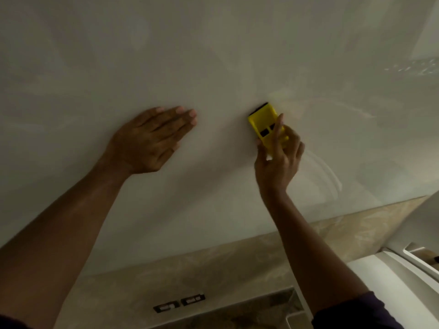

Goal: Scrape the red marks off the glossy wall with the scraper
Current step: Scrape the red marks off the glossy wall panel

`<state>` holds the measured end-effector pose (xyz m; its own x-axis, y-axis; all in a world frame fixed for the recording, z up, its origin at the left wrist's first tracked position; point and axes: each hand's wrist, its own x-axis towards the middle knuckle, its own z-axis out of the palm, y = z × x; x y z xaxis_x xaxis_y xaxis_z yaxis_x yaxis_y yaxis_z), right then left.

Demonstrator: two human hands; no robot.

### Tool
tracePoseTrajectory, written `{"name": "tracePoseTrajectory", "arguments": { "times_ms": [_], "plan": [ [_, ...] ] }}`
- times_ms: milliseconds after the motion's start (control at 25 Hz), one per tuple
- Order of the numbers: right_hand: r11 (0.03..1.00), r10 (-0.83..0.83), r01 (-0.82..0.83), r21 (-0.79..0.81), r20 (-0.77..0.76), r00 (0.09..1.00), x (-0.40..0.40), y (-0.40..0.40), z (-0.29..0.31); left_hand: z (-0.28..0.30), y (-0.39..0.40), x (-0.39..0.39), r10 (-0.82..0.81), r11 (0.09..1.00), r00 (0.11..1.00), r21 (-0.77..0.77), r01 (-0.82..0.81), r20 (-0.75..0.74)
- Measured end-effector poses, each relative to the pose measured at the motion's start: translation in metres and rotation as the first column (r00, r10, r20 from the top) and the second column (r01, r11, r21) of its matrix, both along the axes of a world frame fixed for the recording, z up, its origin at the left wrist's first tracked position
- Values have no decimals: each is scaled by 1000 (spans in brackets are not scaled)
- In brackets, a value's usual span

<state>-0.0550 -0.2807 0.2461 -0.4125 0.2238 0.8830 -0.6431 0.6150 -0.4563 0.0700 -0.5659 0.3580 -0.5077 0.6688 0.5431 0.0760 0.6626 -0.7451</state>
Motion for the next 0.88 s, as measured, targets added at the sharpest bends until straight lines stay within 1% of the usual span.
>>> {"name": "tracePoseTrajectory", "arguments": {
  "times_ms": [40, 80, 120, 160, 200, 240, 280, 320, 360, 400, 440, 480, 520, 560, 600, 640, 680, 720, 760, 800, 840, 880],
  "plan": [
    [997, 40, -32, 77, -102, 994, 2, -11, 6, 0, 3, -1, 39, 998, 998, 59, -36, -46],
    [966, 134, -74, 248, -237, 962, 4, -21, 6, 0, 7, -1, 79, 989, 993, 134, -66, -91],
    [902, 237, -74, 425, -345, 908, 2, -25, 7, 4, 10, -2, 114, 973, 983, 217, -81, -141],
    [843, 301, -34, 536, -418, 857, -4, -21, 15, 13, 11, -2, 147, 953, 972, 290, -89, -185],
    [832, 321, -17, 555, -456, 830, -15, -13, 30, 27, 11, -2, 177, 937, 960, 334, -98, -216],
    [874, 273, -19, 485, -459, 846, -26, -3, 50, 43, 9, -1, 201, 933, 951, 343, -112, -236],
    [947, 175, -37, 320, -412, 894, -36, 5, 72, 58, 7, 0, 219, 936, 944, 327, -131, -248],
    [994, 76, -47, 97, -311, 947, -41, 9, 95, 71, 4, 0, 230, 942, 939, 300, -148, -256],
    [996, 14, -34, -84, -220, 975, -41, 6, 109, 80, 2, 0, 230, 948, 938, 276, -156, -259],
    [991, -1, -26, -129, -204, 979, -37, -4, 118, 83, 2, 0, 227, 952, 939, 264, -157, -259],
    [999, 28, -35, -21, -289, 957, -33, -17, 119, 83, 3, 0, 226, 952, 940, 261, -158, -256],
    [982, 112, -32, 186, -439, 892, -29, -28, 114, 81, 3, -1, 226, 951, 941, 264, -159, -250],
    [919, 220, 16, 393, -549, 807, -28, -32, 113, 82, 3, -1, 223, 952, 943, 264, -156, -247],
    [856, 281, 87, 510, -599, 750, -30, -28, 122, 84, 2, 0, 213, 955, 947, 255, -150, -242],
    [846, 278, 114, 521, -614, 739, -37, -20, 137, 88, 1, 2, 200, 961, 952, 236, -145, -231],
    [896, 207, 93, 434, -594, 778, -42, -14, 155, 93, -3, 3, 186, 968, 958, 207, -141, -217],
    [965, 113, 27, 263, -503, 857, -45, -11, 172, 100, -6, 5, 172, 975, 964, 174, -138, -202],
    [997, 56, -32, 70, -370, 927, -41, -11, 187, 107, -8, 6, 159, 981, 969, 141, -134, -191],
    [999, 29, -40, -34, -292, 956, -35, -17, 192, 114, -11, 8, 148, 985, 973, 110, -130, -178],
    [999, 27, -31, -9, -299, 954, -26, -27, 190, 122, -13, 8, 143, 988, 976, 89, -129, -165],
    [992, 70, -23, 126, -383, 921, -19, -37, 183, 131, -14, 8, 145, 988, 976, 84, -132, -164],
    [949, 166, -3, 316, -493, 854, -14, -43, 174, 142, -15, 7, 153, 986, 972, 99, -137, -178]
  ]
}}
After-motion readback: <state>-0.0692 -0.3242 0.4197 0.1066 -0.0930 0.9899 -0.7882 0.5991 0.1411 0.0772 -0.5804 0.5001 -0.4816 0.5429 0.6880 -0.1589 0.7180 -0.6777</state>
